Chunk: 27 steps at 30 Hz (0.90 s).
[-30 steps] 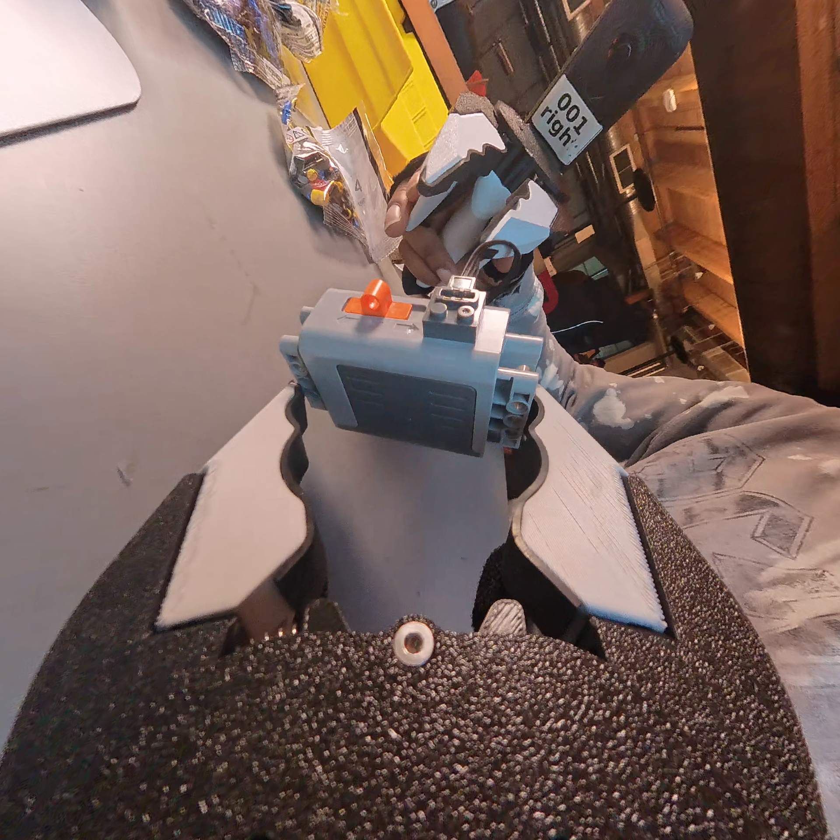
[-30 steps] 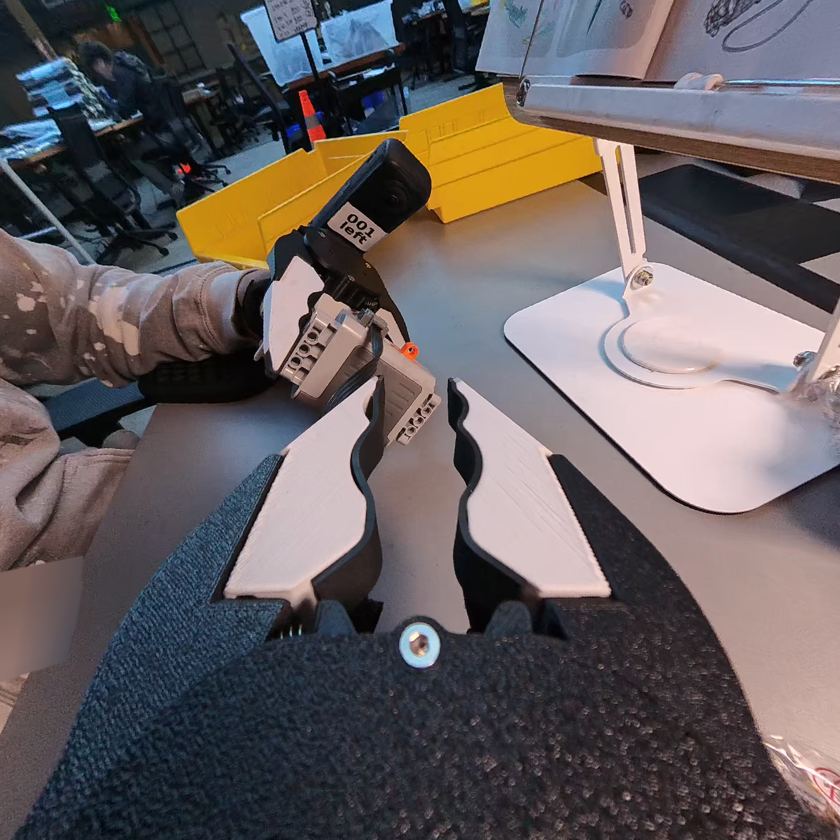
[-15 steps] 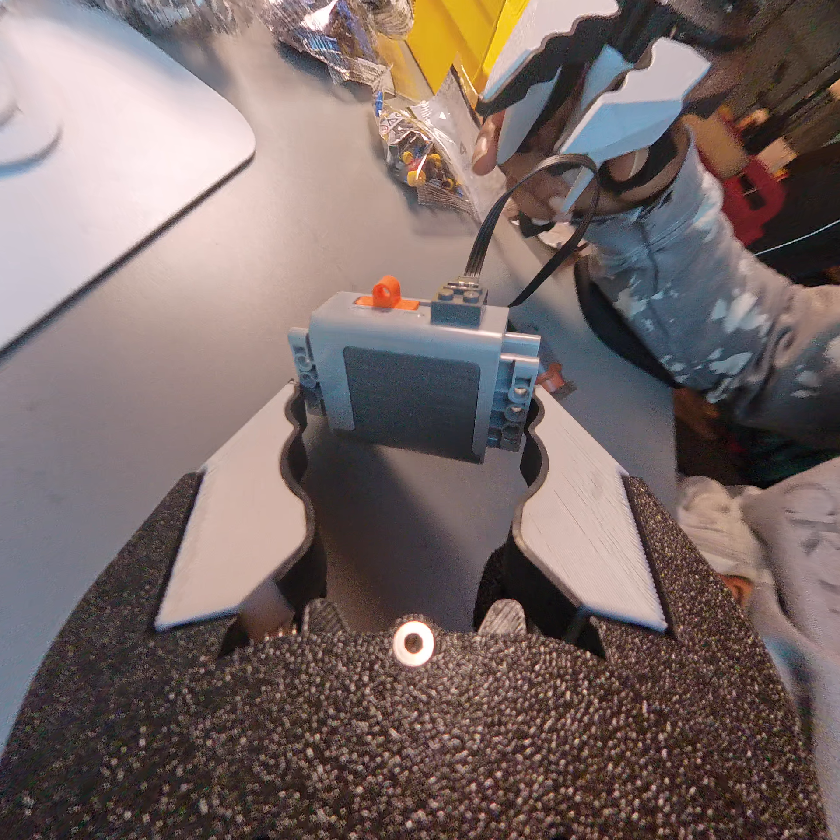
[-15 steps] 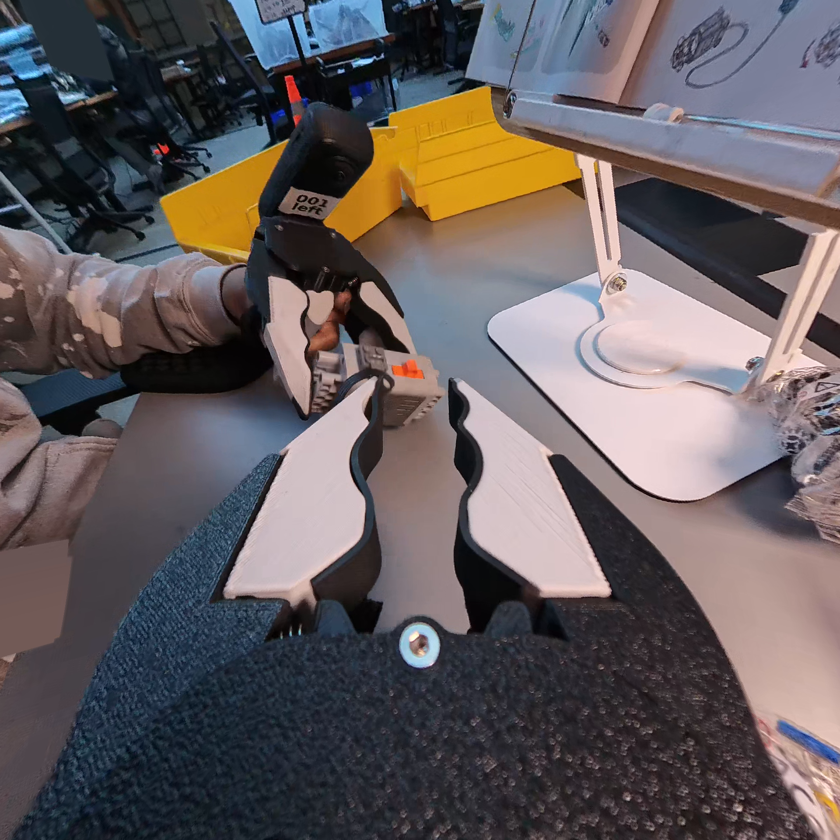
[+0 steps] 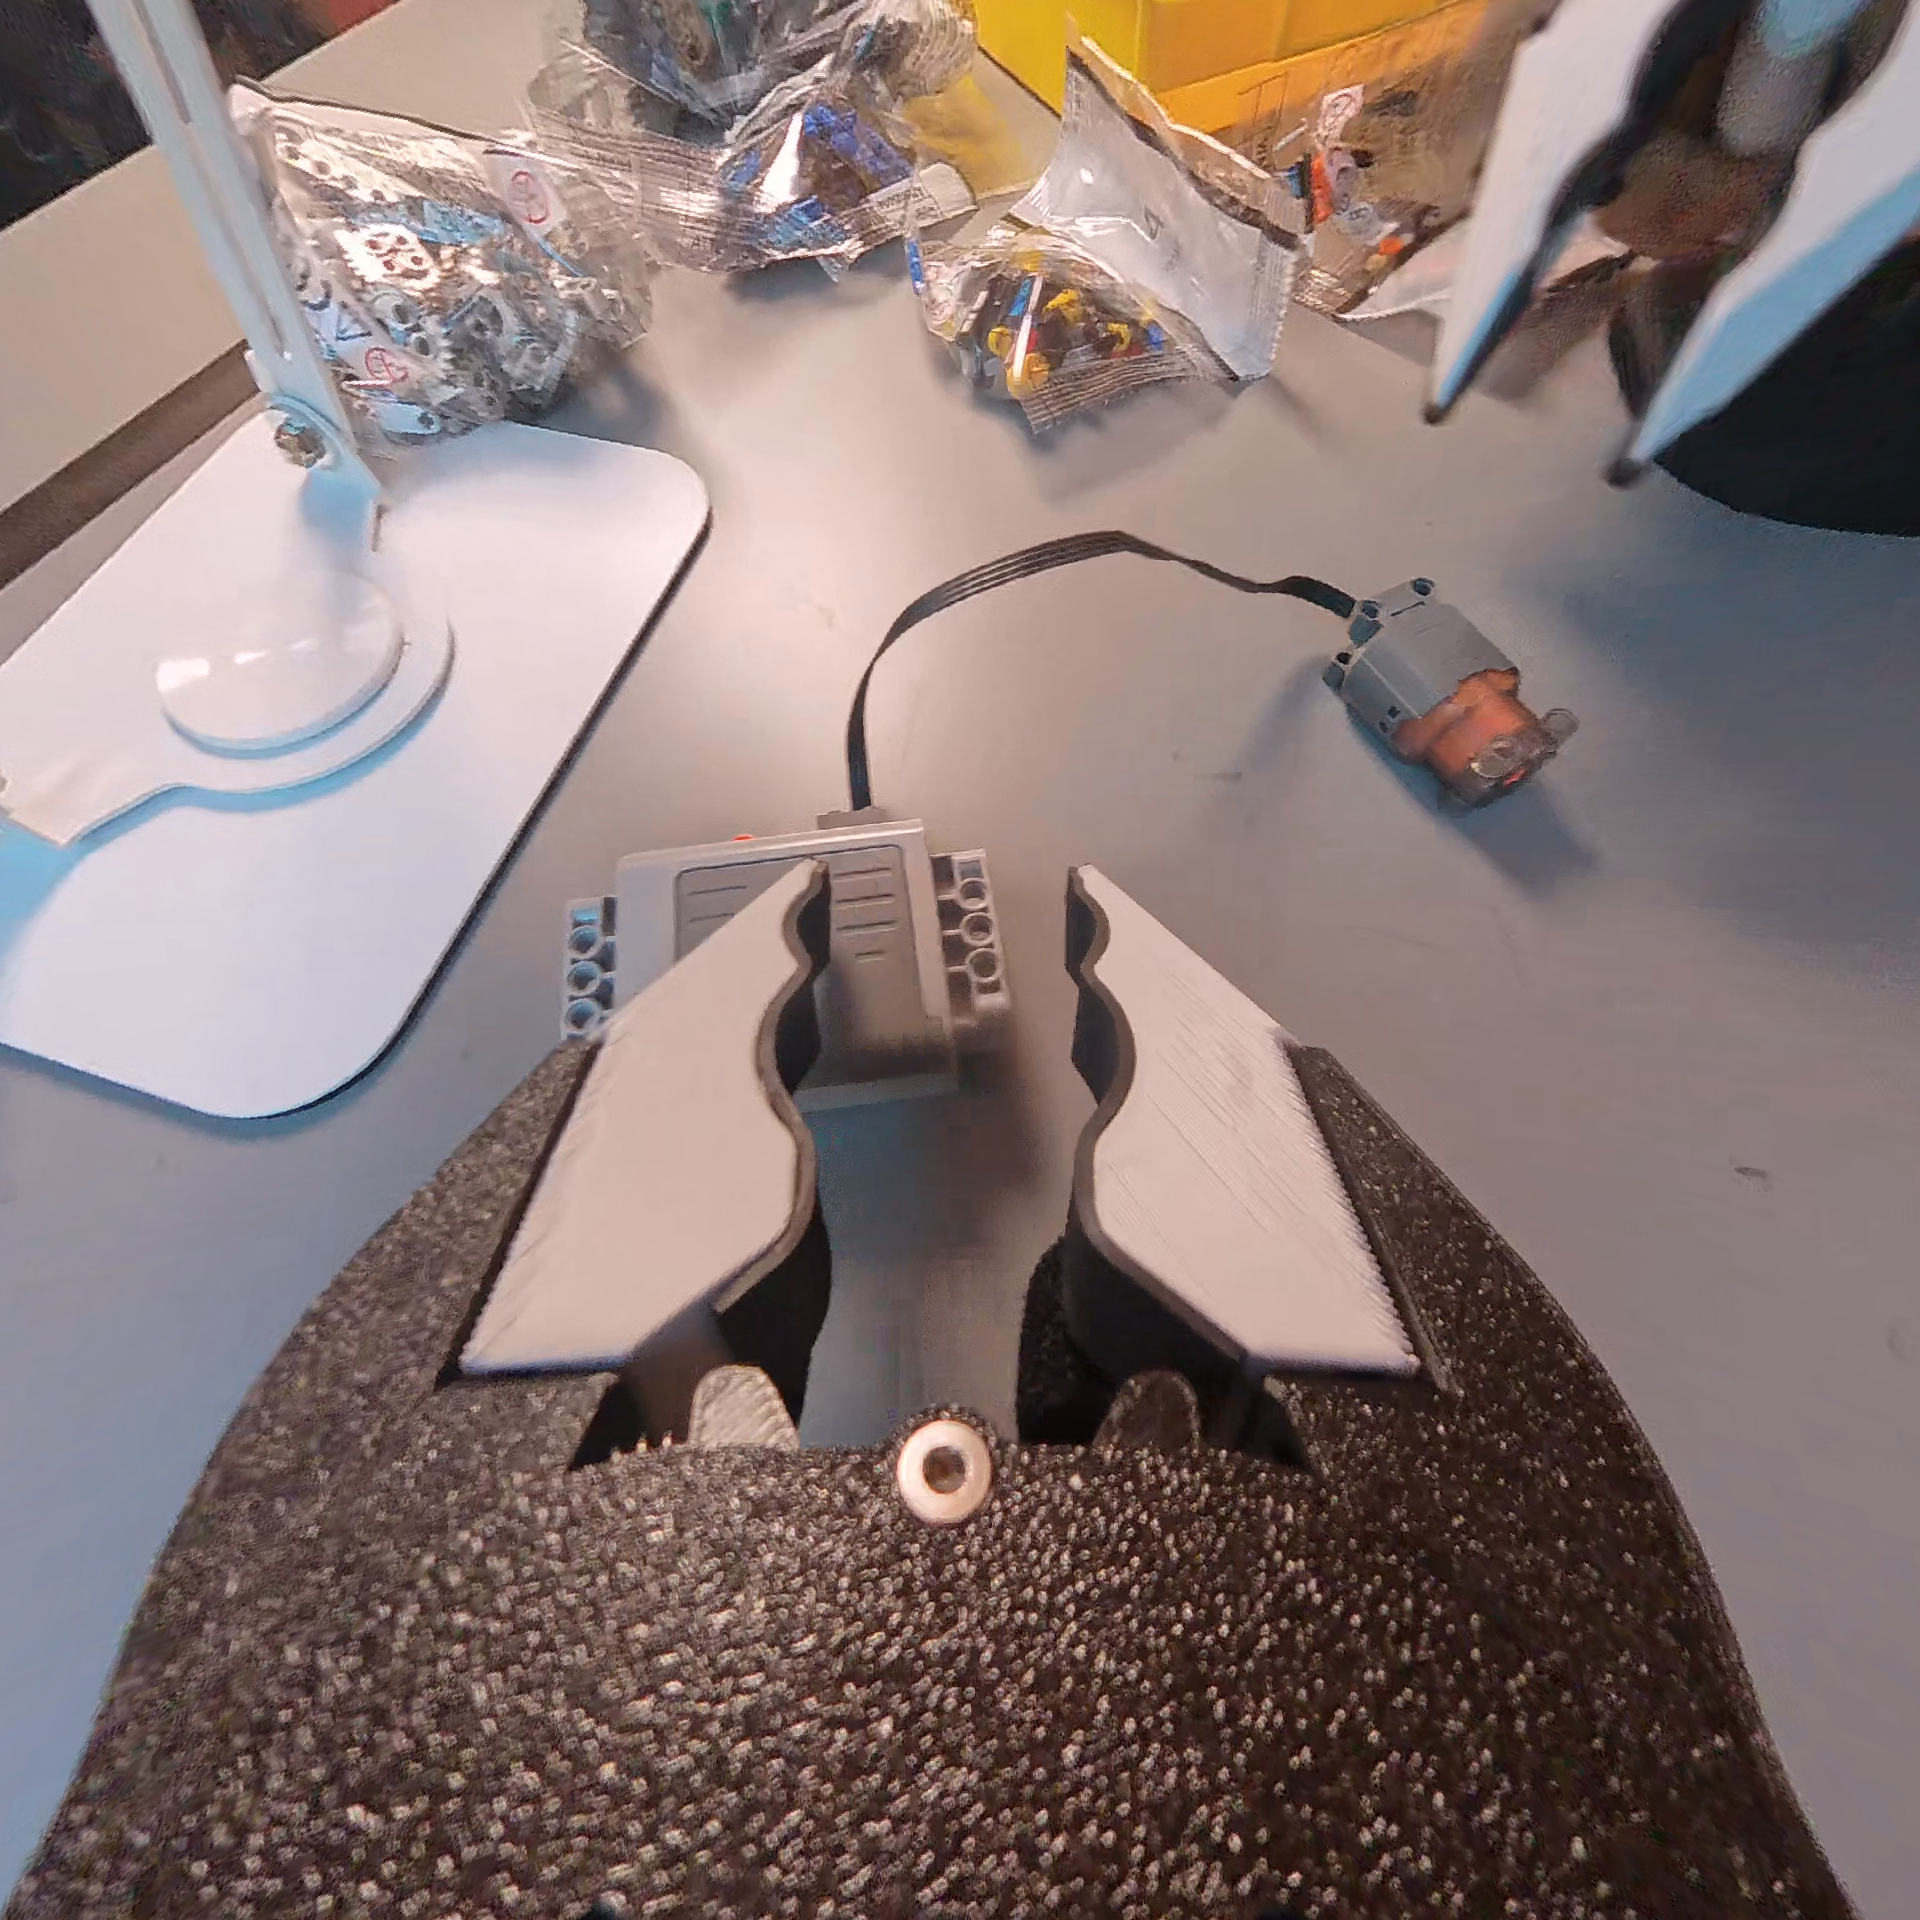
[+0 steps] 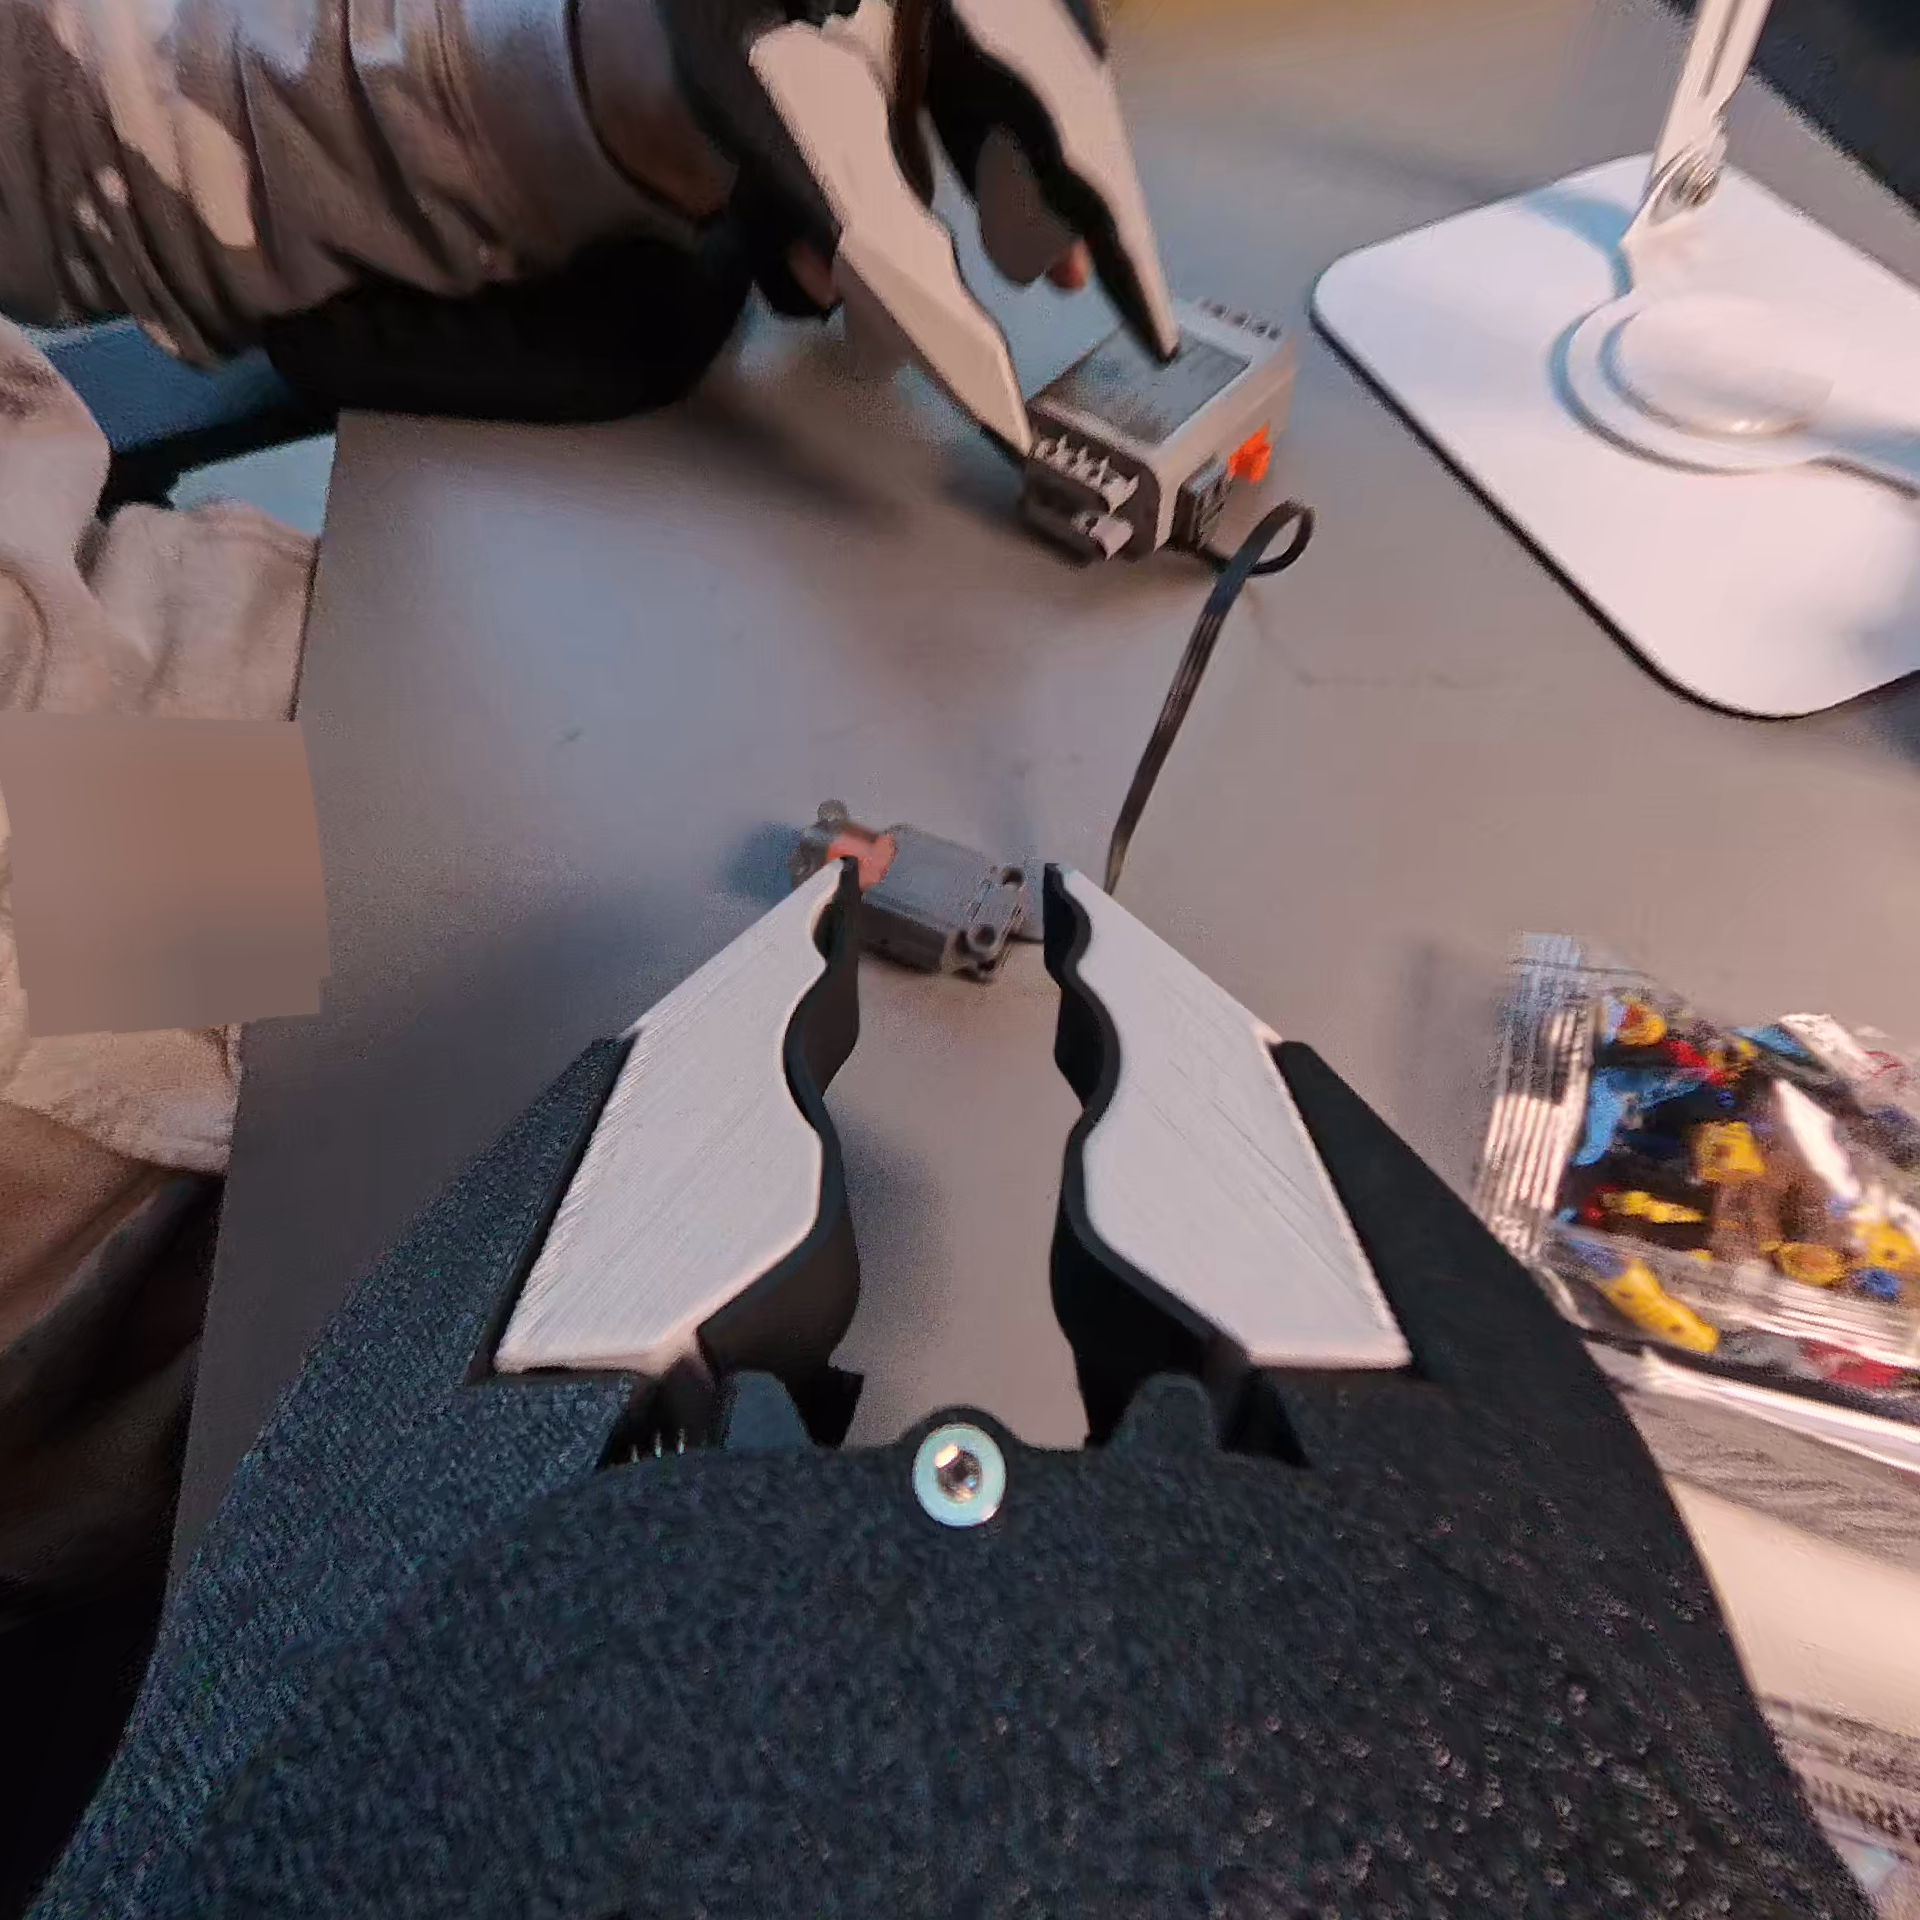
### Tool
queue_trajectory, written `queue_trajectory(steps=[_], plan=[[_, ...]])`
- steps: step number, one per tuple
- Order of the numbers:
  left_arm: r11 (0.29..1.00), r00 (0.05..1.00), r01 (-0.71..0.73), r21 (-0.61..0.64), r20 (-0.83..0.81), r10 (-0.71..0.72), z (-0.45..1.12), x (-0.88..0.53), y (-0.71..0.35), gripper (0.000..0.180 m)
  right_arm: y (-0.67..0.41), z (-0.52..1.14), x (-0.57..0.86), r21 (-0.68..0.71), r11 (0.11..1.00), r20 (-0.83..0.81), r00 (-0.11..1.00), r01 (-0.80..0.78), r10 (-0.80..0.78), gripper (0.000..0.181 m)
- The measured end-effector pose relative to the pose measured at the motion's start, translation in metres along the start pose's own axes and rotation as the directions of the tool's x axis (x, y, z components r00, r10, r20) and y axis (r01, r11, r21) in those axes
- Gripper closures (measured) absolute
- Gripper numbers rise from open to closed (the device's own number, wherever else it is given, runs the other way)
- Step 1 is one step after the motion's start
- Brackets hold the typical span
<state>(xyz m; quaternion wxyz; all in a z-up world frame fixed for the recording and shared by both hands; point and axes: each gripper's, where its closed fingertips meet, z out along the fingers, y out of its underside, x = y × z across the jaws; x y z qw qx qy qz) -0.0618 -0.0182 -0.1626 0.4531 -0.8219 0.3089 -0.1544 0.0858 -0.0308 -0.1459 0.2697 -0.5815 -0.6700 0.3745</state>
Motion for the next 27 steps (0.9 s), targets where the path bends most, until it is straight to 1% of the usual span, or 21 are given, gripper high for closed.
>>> queue_trajectory(steps=[3, 4, 5, 7, 8, 9, 10, 11, 14, 16, 19, 20, 22, 24, 27], plan=[[1.000, 0.996, 0.009, -0.024, 0.084, -0.007, -0.001, -0.017, 0.004, 0.103, 0.020, 0.010, -0.012, -0.131, 0.991, -0.024, 0.999, 0.032, -0.035, 0.122], [0.999, 0.995, 0.033, -0.042, 0.092, -0.029, 0.000, -0.021, 0.007, 0.090, 0.023, 0.016, -0.017, -0.164, 0.985, -0.033, 0.997, 0.059, -0.065, 0.112], [0.996, 0.994, 0.062, -0.067, 0.089, -0.056, 0.003, -0.022, 0.012, 0.077, 0.026, 0.022, -0.019, -0.199, 0.975, -0.055, 0.992, 0.098, -0.111, 0.108], [0.992, 0.994, 0.077, -0.101, 0.083, -0.068, 0.008, -0.022, 0.020, 0.068, 0.030, 0.034, -0.018, -0.267, 0.945, -0.099, 0.970, 0.188, -0.221, 0.101], [0.993, 0.994, 0.051, -0.110, 0.098, -0.041, 0.008, -0.024, 0.021, 0.074, 0.030, 0.038, -0.016, -0.287, 0.930, -0.110, 0.956, 0.230, -0.270, 0.102], [0.992, 0.993, 0.025, -0.125, 0.121, -0.010, 0.006, -0.028, 0.022, 0.084, 0.029, 0.041, -0.013, -0.290, 0.921, -0.112, 0.947, 0.260, -0.302, 0.105], [0.990, 0.991, 0.007, -0.139, 0.132, 0.011, 0.005, -0.031, 0.024, 0.089, 0.028, 0.042, -0.013, -0.286, 0.917, -0.089, 0.945, 0.279, -0.315, 0.110], [0.990, 0.992, 0.004, -0.140, 0.123, 0.013, 0.005, -0.030, 0.024, 0.089, 0.028, 0.042, -0.015, -0.288, 0.914, -0.049, 0.949, 0.285, -0.312, 0.113], [0.990, 0.992, -0.005, -0.138, 0.124, 0.022, 0.002, -0.035, 0.025, 0.090, 0.027, 0.032, -0.027, -0.299, 0.915, 0.116, 0.962, 0.271, -0.246, 0.136], [0.992, 0.993, -0.017, -0.122, 0.117, 0.031, 0.000, -0.036, 0.026, 0.097, 0.025, 0.029, -0.023, -0.312, 0.905, 0.130, 0.957, 0.287, -0.259, 0.131], [0.994, 0.991, -0.032, -0.105, 0.125, 0.045, -0.003, -0.038, 0.026, 0.097, 0.025, 0.039, -0.034, -0.311, 0.875, 0.185, 0.926, 0.372, -0.328, 0.129], [0.994, 0.990, -0.040, -0.097, 0.130, 0.053, -0.004, -0.039, 0.025, 0.097, 0.026, 0.044, -0.039, -0.301, 0.863, 0.204, 0.912, 0.405, -0.357, 0.129], [0.996, 0.989, -0.058, -0.068, 0.134, 0.067, -0.007, -0.037, 0.019, 0.097, 0.030, 0.054, -0.042, -0.312, 0.832, 0.207, 0.887, 0.459, -0.412, 0.138], [0.997, 0.989, -0.071, -0.021, 0.131, 0.074, -0.010, -0.034, 0.010, 0.098, 0.028, 0.055, -0.045, -0.299, 0.848, 0.227, 0.896, 0.437, -0.382, 0.140], [0.996, 0.993, -0.076, 0.046, 0.092, 0.071, -0.013, -0.023, -0.002, 0.100, 0.021, 0.055, -0.035, -0.242, 0.918, 0.195, 0.942, 0.315, -0.272, 0.140]])
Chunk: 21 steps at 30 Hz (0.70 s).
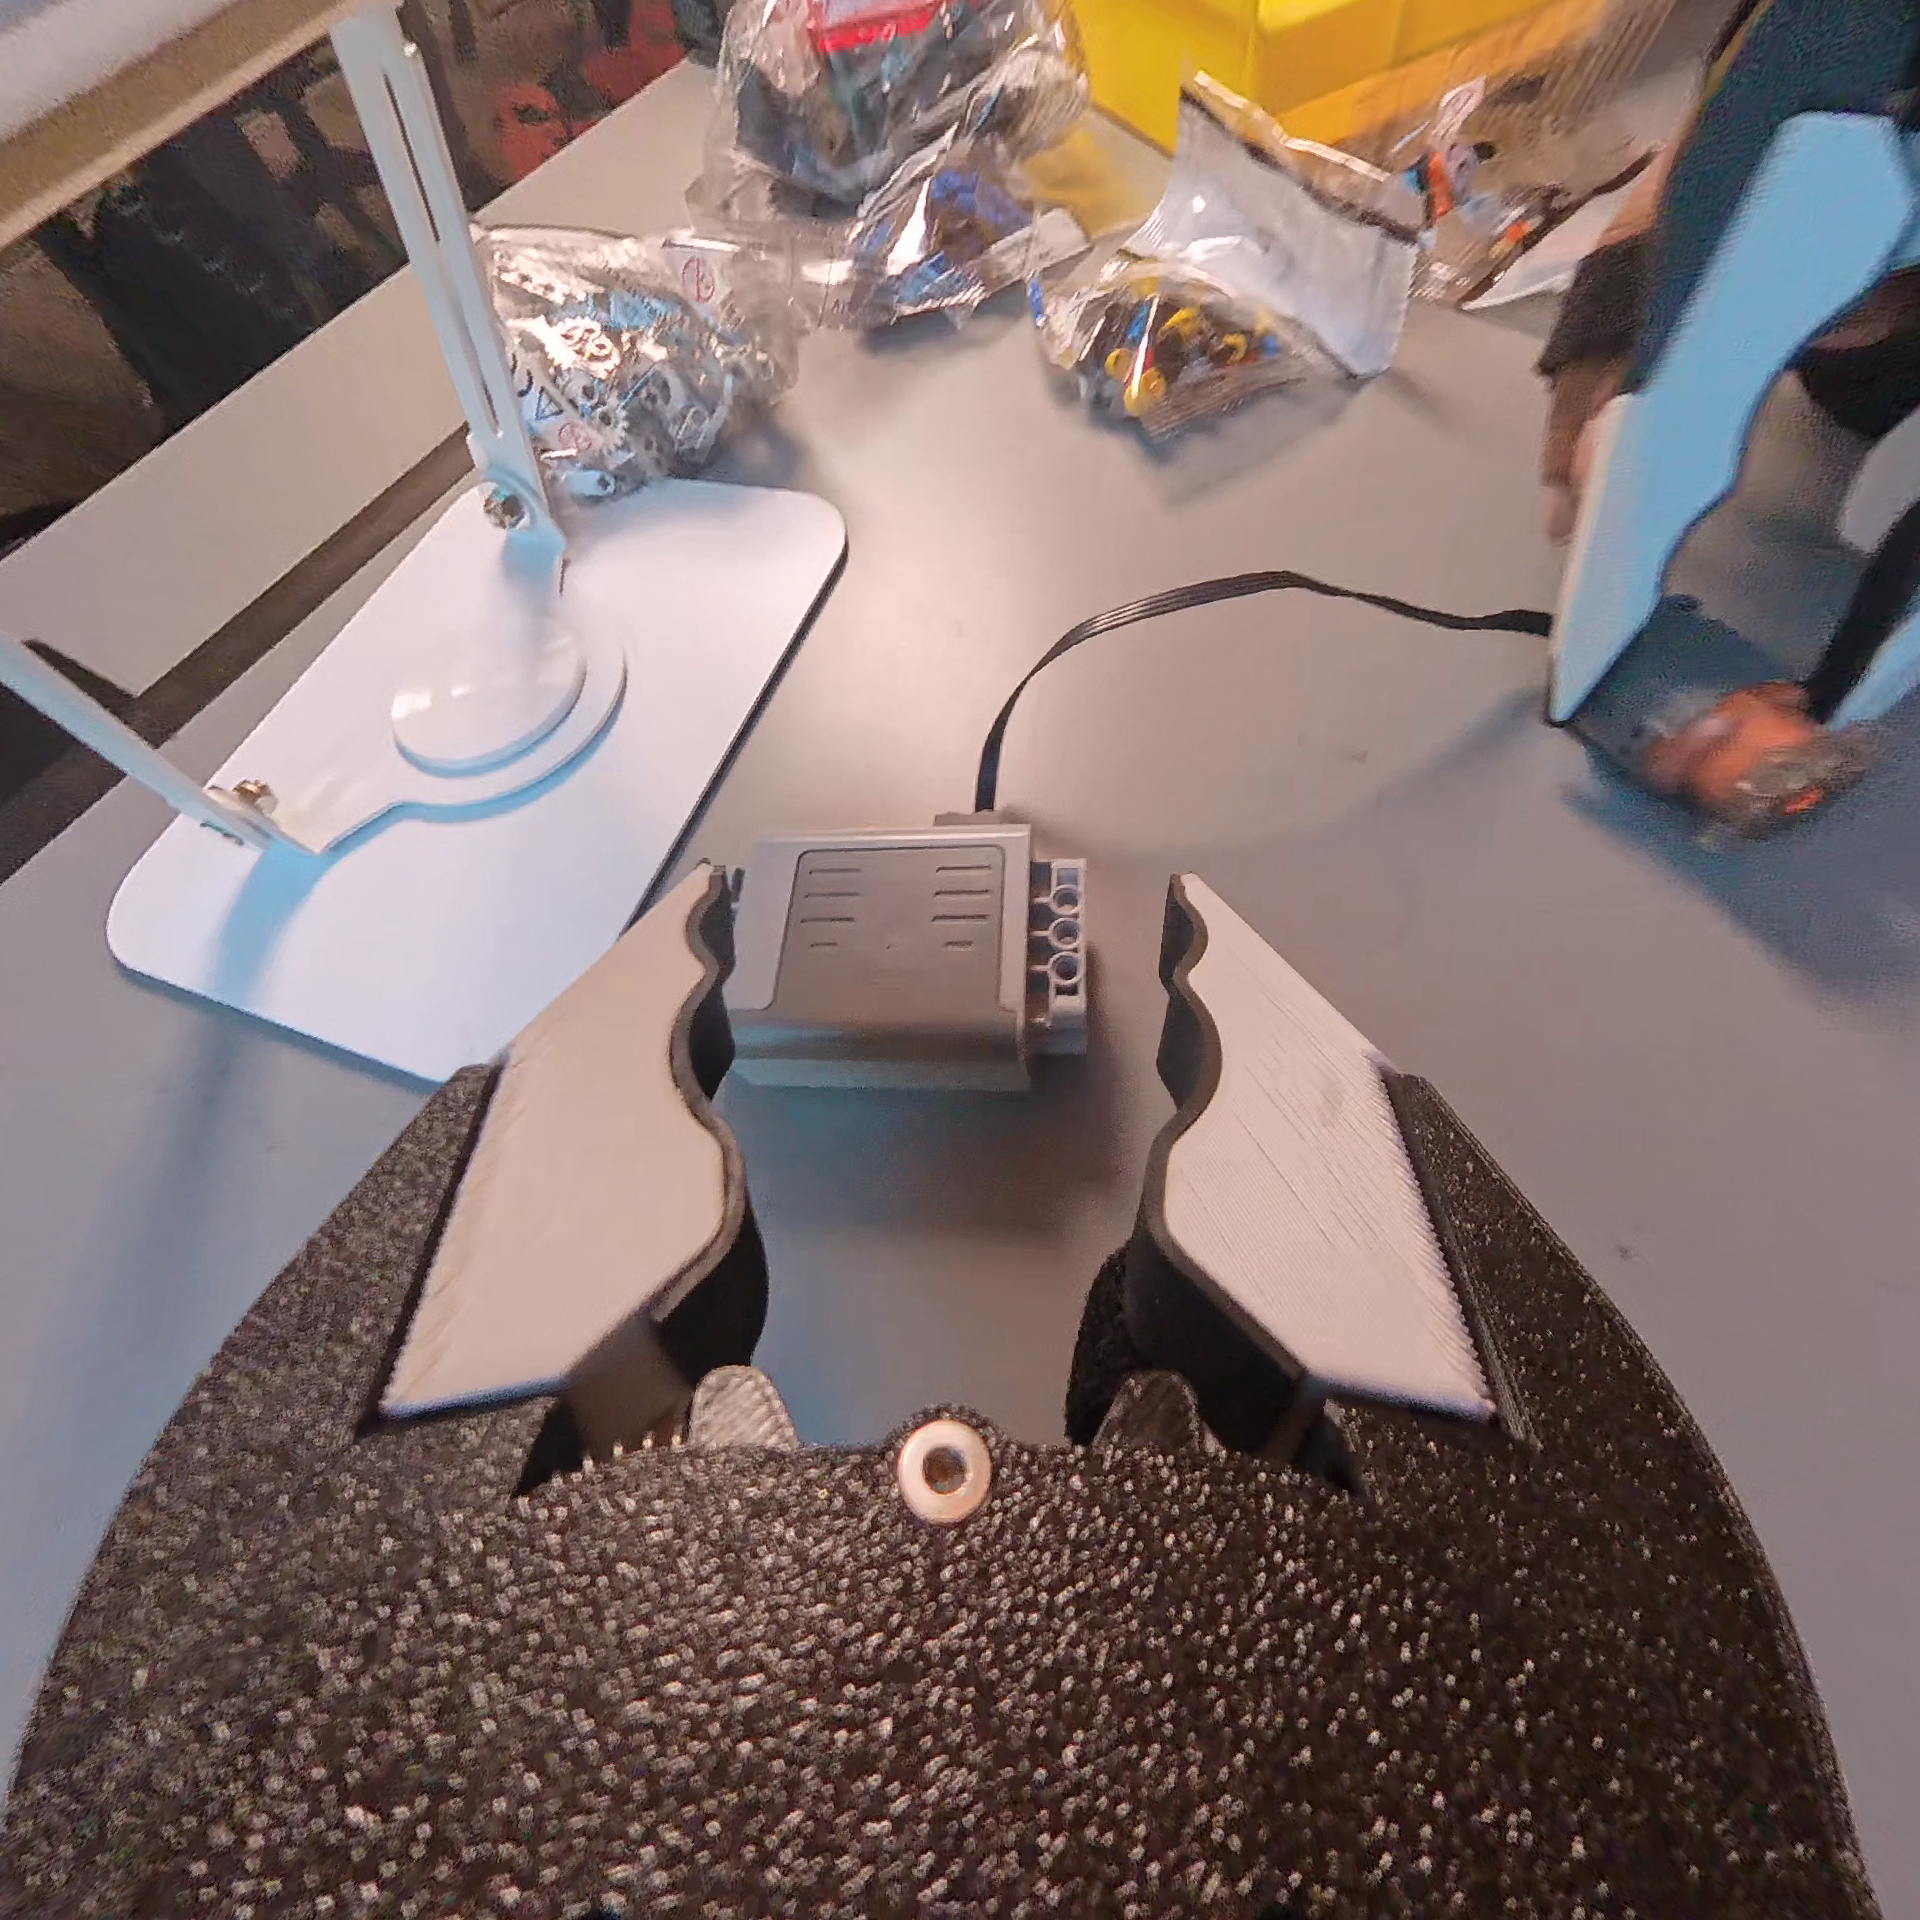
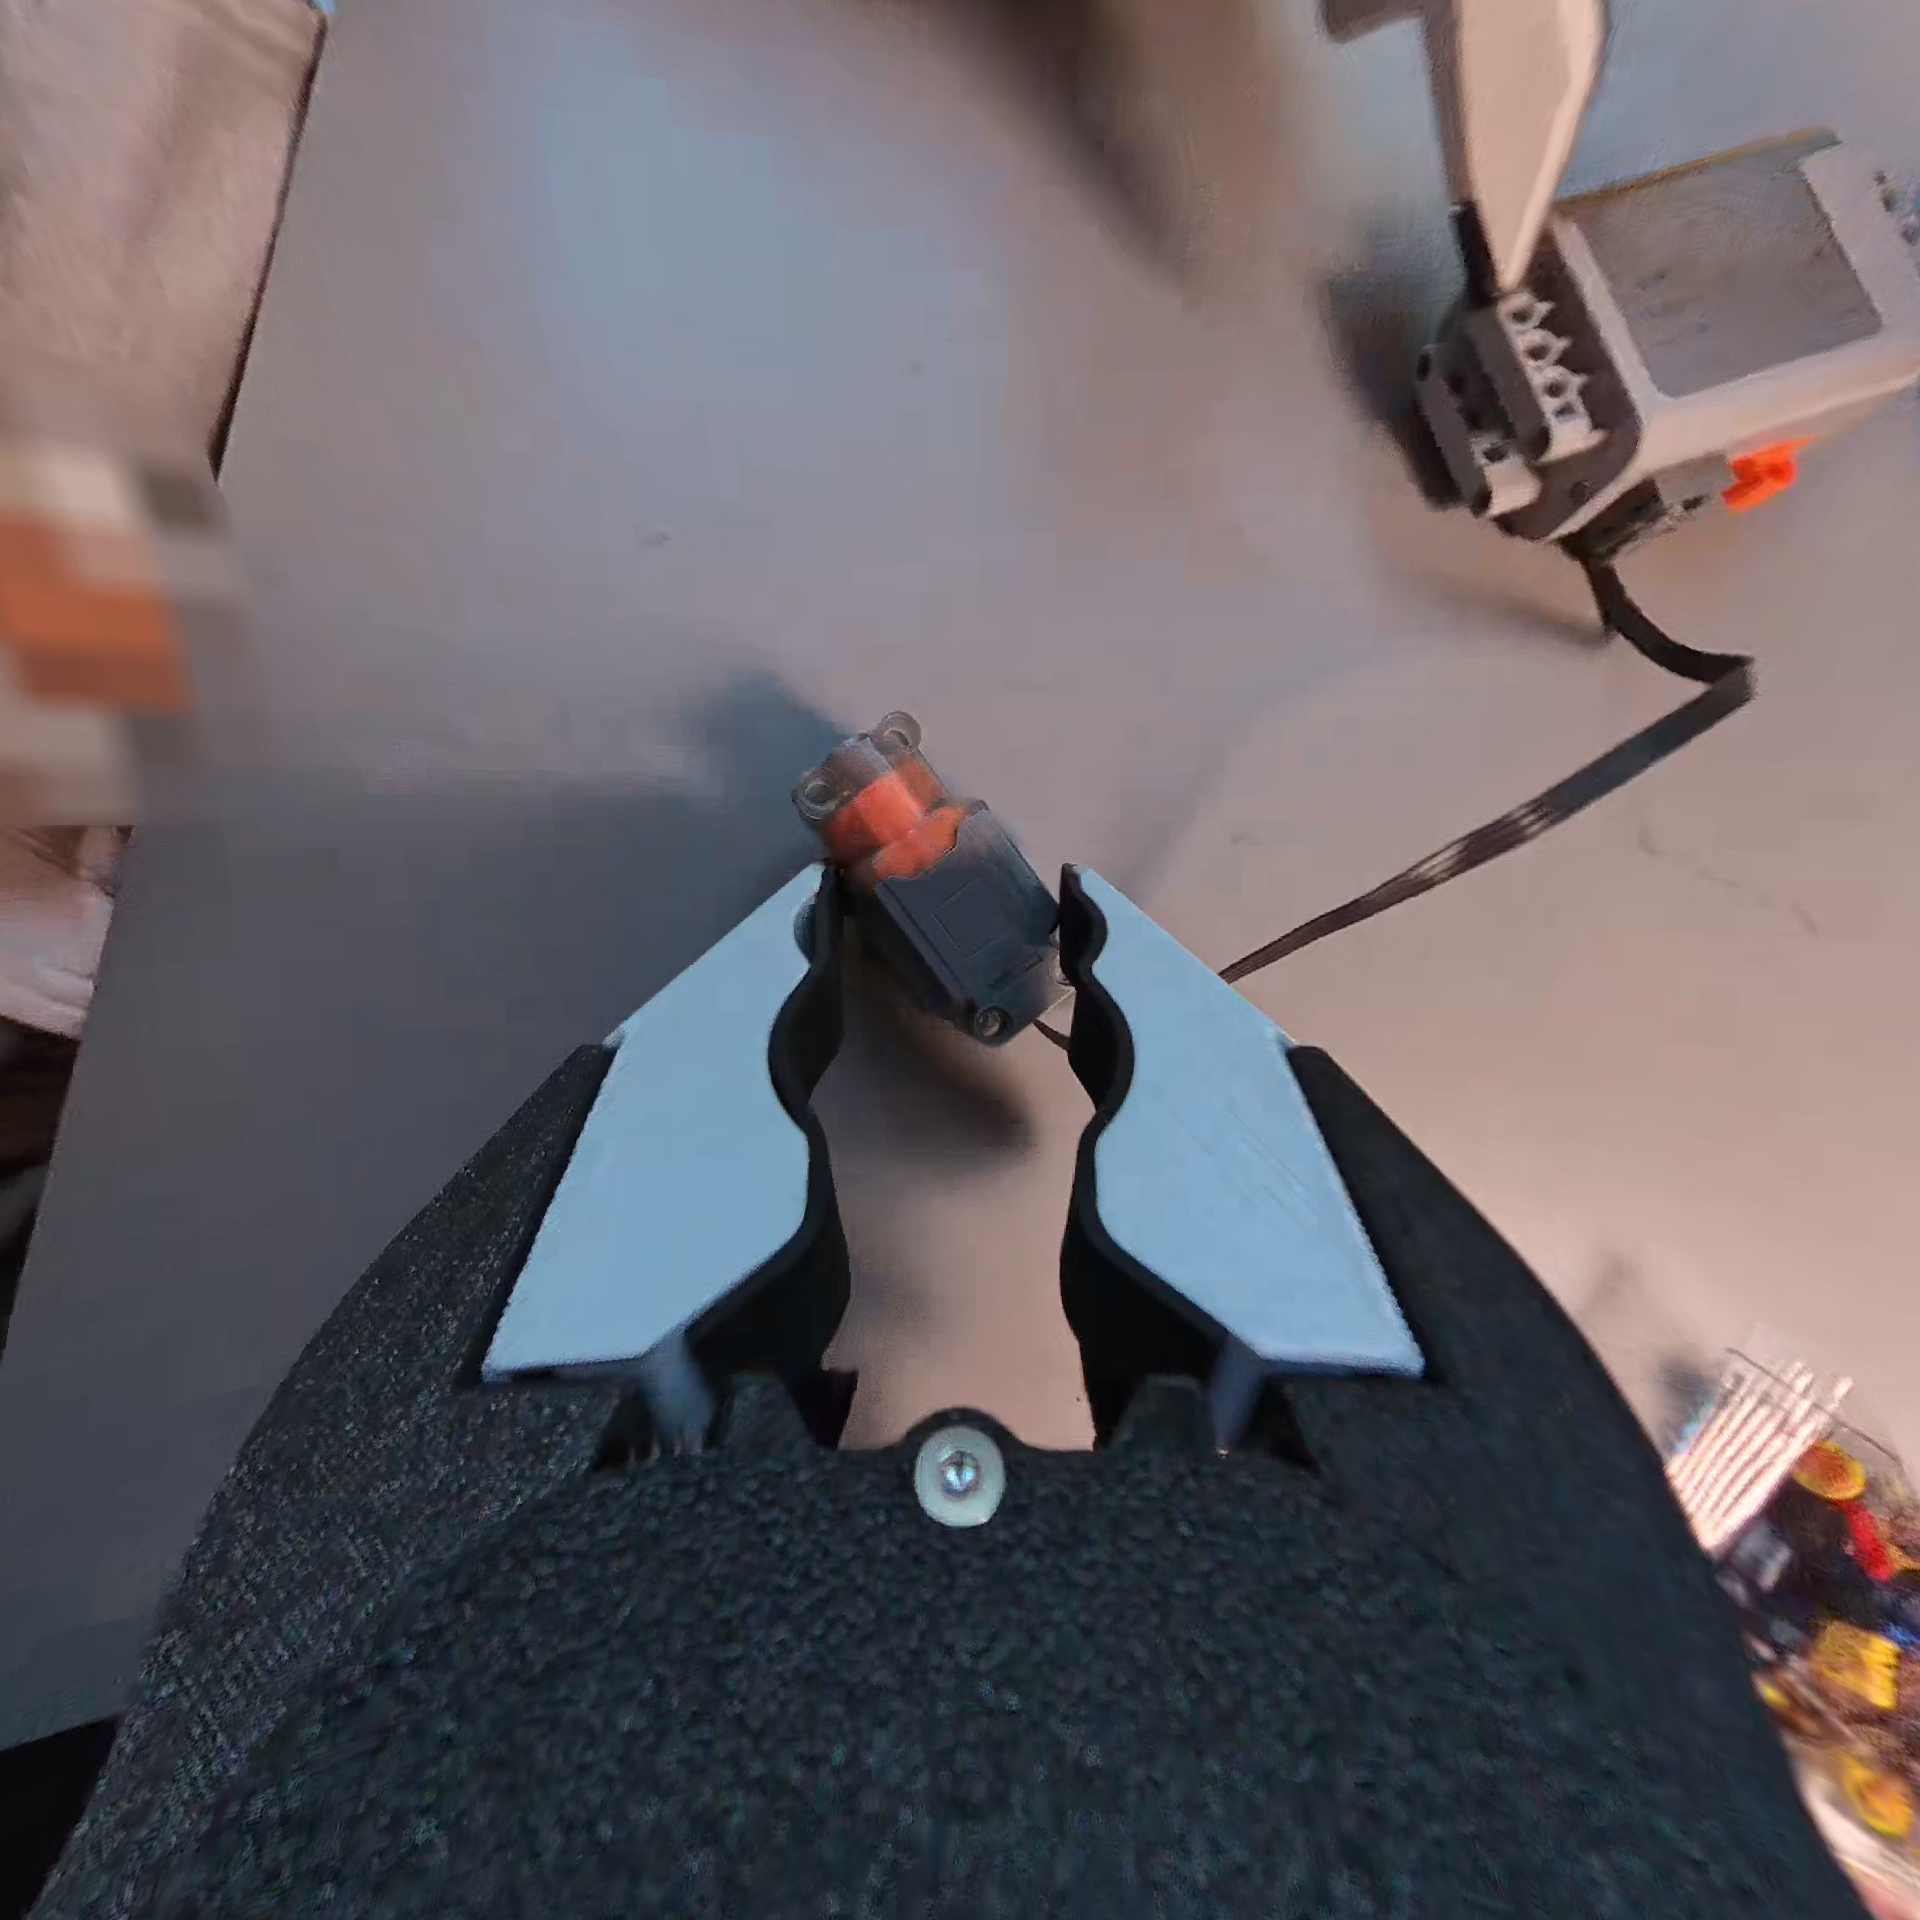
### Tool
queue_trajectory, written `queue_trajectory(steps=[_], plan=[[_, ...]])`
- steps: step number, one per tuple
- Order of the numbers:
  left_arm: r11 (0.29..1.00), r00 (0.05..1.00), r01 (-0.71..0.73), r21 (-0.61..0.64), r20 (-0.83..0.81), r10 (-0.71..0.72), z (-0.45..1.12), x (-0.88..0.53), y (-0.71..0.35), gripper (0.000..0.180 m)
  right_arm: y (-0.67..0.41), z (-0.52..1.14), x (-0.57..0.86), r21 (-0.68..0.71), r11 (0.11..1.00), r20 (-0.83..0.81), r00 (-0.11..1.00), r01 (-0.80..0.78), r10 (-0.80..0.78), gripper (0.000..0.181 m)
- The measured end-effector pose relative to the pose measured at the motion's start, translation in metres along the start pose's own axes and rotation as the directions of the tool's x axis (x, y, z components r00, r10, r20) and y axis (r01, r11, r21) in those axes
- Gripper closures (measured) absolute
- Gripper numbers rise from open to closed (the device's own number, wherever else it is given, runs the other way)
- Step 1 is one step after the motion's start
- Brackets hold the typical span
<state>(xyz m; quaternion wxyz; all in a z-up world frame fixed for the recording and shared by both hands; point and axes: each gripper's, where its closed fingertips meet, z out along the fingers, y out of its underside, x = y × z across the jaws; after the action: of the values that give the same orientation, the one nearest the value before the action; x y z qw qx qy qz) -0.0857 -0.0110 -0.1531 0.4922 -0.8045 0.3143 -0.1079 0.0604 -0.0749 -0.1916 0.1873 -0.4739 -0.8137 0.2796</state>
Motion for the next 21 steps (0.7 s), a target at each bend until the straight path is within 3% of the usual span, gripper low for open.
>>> queue_trajectory(steps=[5, 11, 21], plan=[[0.995, 0.992, 0.022, 0.097, -0.124, -0.010, -0.003, 0.029, -0.018, 0.102, -0.027, -0.022, 0.030, 0.313, 0.914, 0.043, 0.965, -0.260, 0.260, 0.140], [0.984, 0.969, 0.058, 0.169, -0.247, -0.015, -0.006, 0.060, -0.033, 0.110, -0.067, -0.053, 0.055, 0.585, 0.679, 0.225, 0.893, -0.443, 0.389, 0.140], [0.962, 0.968, 0.034, 0.271, -0.247, 0.036, 0.002, 0.085, -0.061, 0.115, -0.105, -0.079, 0.064, 0.703, 0.245, 0.591, 0.741, -0.667, 0.319, 0.141]])
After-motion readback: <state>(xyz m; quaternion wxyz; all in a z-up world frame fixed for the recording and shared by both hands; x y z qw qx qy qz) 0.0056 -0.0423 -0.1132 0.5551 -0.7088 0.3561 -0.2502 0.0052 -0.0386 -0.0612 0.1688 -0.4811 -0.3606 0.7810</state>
